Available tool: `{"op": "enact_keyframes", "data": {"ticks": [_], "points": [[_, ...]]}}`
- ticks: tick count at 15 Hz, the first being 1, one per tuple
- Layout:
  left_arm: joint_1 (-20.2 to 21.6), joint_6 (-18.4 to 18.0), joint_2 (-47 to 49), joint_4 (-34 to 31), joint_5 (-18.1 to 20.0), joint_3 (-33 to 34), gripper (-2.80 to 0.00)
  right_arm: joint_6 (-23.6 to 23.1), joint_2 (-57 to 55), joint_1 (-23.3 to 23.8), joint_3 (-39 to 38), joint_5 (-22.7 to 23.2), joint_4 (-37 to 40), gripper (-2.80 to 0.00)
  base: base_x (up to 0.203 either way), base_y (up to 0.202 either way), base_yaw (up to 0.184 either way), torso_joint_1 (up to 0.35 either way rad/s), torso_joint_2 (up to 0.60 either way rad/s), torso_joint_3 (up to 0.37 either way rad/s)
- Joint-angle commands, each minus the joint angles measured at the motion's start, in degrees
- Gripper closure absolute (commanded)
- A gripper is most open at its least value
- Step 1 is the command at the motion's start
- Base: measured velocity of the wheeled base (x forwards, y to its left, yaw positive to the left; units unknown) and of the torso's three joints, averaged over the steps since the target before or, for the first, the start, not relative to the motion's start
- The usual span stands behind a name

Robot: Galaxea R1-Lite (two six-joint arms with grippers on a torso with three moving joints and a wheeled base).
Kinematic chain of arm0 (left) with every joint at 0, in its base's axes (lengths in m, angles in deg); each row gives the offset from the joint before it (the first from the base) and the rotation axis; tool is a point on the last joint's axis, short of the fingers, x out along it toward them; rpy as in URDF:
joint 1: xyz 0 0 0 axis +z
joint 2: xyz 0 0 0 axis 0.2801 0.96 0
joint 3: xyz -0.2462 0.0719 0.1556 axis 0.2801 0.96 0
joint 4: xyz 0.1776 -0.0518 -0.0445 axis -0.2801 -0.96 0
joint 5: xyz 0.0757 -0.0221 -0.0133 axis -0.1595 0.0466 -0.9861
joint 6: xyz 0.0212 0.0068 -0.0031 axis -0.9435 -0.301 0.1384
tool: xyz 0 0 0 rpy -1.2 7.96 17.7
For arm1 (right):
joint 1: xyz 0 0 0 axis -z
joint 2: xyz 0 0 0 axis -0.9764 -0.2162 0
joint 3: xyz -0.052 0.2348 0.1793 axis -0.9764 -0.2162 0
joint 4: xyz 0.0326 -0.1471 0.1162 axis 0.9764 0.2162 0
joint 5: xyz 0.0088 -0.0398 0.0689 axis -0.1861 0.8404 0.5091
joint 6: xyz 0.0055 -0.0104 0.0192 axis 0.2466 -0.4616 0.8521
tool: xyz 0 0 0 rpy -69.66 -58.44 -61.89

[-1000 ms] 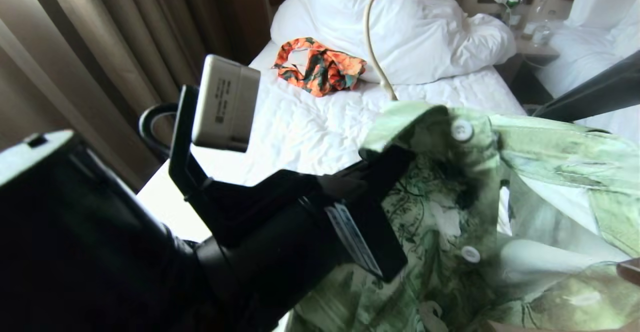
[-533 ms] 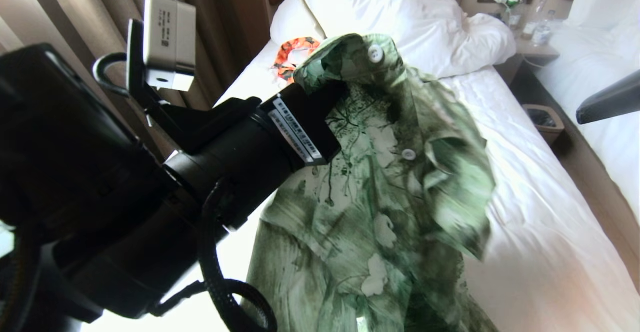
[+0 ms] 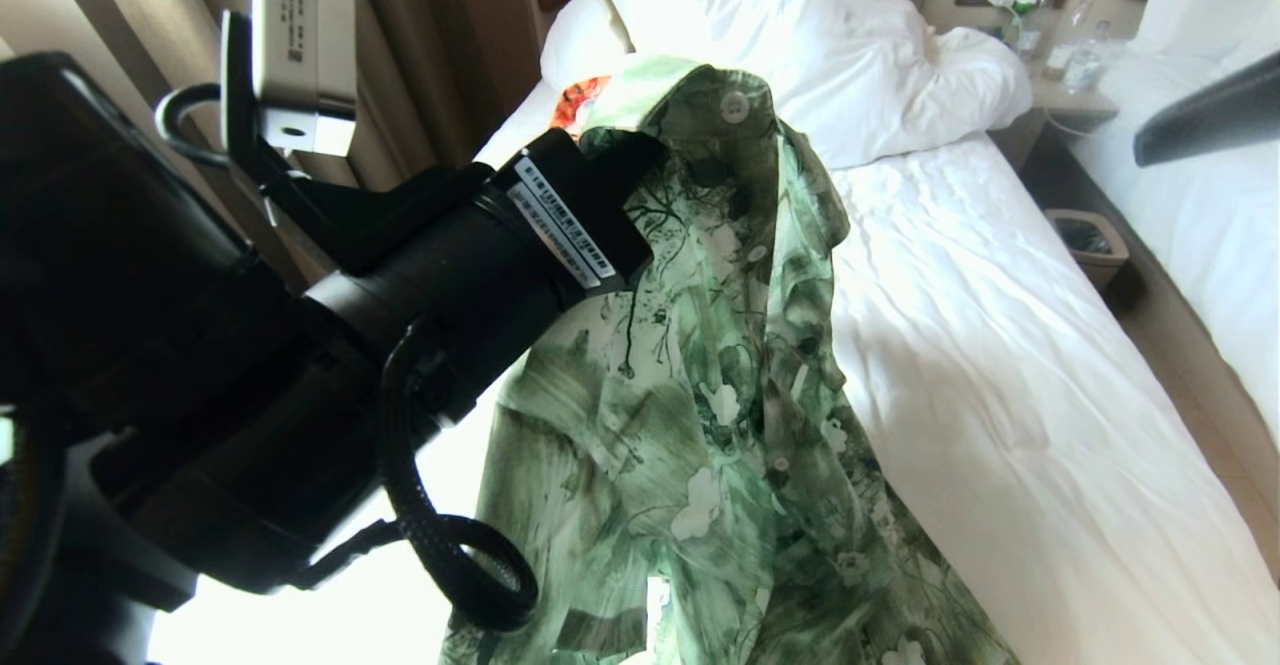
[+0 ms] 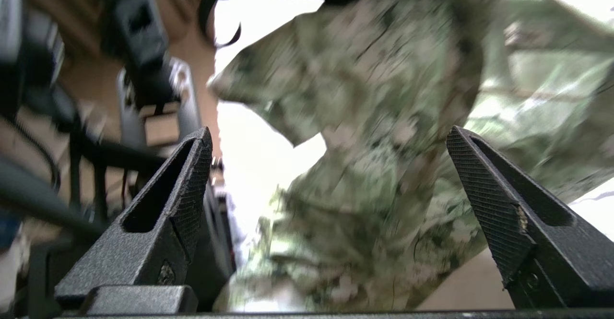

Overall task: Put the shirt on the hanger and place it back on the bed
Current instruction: Hook the other side of the shirt onto the hanger, then take the clothes hanger out of the clothes

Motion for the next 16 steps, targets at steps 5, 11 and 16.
{"op": "enact_keyframes", "data": {"ticks": [5, 11, 16], "points": [[-6.24, 0.06, -1.38, 0.24, -0.38, 2.20, 0.00, 11.28, -7.84, -1.50, 0.45, -11.69, -16.71, 0.00, 0.000, 0.000, 0.000, 0.000, 0.00, 0.000], [-6.61, -0.60, -1.06, -1.59, -0.16, 2.98, 0.00, 13.96, -8.97, 0.77, 0.41, -17.98, -12.37, 0.00, 0.000, 0.000, 0.000, 0.000, 0.00, 0.000], [-7.16, -1.77, -4.97, -9.57, -0.03, 2.02, 0.00, 15.80, -6.58, 2.55, 0.22, -15.87, -12.06, 0.00, 0.000, 0.000, 0.000, 0.000, 0.00, 0.000]]}}
